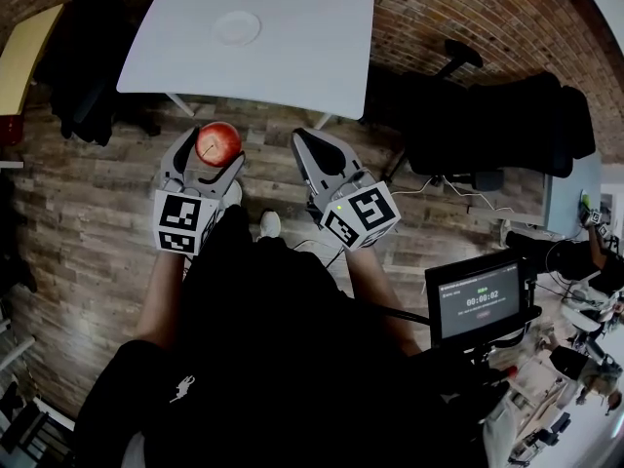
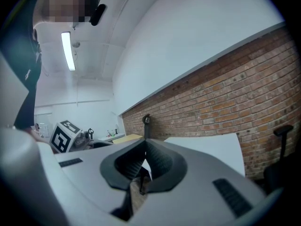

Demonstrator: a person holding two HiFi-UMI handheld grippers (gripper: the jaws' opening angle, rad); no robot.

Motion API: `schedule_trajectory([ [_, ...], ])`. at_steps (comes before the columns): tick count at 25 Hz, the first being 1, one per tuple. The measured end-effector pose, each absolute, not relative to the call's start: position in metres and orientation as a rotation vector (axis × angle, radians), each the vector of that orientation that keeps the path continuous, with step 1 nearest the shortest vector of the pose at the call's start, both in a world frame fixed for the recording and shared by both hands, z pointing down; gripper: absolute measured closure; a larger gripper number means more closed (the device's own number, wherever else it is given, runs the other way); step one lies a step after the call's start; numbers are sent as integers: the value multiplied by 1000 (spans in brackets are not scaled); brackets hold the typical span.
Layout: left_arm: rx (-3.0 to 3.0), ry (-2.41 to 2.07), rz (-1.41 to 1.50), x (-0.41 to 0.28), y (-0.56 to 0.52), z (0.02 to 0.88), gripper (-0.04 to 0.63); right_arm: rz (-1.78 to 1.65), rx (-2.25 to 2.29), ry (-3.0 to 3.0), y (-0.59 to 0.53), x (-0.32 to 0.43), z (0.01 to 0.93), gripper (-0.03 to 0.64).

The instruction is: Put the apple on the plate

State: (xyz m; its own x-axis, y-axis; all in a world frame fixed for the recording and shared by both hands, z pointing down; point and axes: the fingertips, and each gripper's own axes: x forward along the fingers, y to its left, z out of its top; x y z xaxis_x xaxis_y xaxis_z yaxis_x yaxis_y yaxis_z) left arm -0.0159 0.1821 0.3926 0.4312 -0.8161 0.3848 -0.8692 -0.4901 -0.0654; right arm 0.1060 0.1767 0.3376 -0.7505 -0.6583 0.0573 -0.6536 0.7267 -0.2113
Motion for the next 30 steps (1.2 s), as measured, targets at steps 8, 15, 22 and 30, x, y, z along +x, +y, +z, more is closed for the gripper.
schedule_trajectory([
  [8,2520,-1489,556,-24,173,400,212,-341,-1128,2895,165,103,337,613],
  [15,2544,-1464,563,-34,147,400,212,-348,-1148,2901,143,91,341,614],
  [22,2556,-1450,548,-54,108,399,212,-340,-1163,2899,111,68,340,613],
  [30,2586,-1380,556,-63,53,405,212,-347,-1228,2891,61,57,343,612],
])
